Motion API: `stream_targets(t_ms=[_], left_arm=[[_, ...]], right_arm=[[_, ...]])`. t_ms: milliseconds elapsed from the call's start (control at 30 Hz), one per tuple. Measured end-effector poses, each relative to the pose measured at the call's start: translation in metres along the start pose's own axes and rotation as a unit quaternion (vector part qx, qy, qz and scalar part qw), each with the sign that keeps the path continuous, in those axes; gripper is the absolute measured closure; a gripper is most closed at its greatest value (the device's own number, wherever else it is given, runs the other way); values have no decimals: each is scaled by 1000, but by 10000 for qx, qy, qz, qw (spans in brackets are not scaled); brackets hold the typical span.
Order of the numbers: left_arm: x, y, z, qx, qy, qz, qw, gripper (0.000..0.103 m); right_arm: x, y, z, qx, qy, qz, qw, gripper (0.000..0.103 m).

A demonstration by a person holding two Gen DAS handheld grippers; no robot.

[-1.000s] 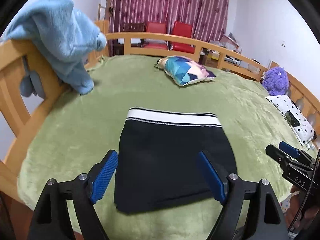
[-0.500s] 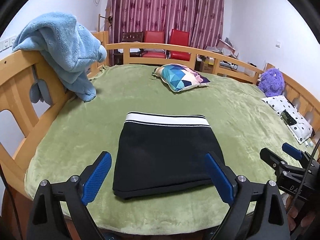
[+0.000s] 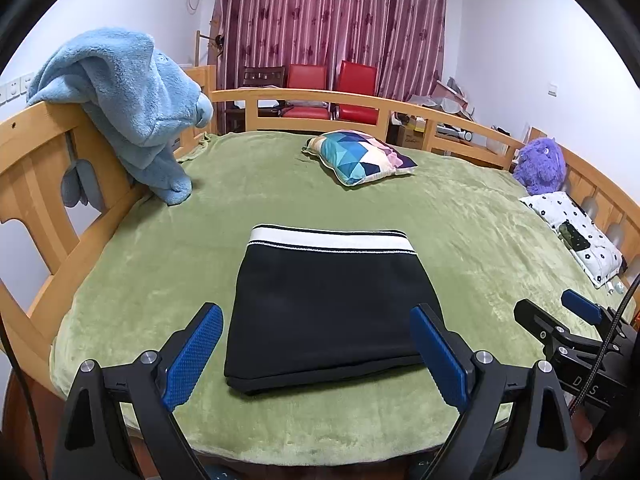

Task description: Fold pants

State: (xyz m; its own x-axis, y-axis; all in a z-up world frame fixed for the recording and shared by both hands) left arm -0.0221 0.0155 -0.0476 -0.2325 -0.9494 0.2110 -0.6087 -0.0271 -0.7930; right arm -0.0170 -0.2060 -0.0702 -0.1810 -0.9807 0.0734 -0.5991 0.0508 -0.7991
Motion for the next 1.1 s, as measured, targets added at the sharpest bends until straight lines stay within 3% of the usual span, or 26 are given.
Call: stream_targets(t_ms=[1100], left_arm=[[7, 5, 3, -39, -3, -1, 10000, 8]], right_arm=[[6, 3, 4, -48, 58, 66, 10000, 5]])
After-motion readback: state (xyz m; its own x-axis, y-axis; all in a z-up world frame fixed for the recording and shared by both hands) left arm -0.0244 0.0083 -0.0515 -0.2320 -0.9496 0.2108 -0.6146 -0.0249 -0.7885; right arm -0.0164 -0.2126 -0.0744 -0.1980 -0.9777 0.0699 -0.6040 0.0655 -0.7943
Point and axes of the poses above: each gripper's, at about its wrist camera, not at the fingertips, and z roughly the way its jaws point, x to its right, y to its underside, the point moved 7 cm from there along z, roughly the way its jaws point, and after that the axes turned 13 degrees about y, right-handed, at the moved point
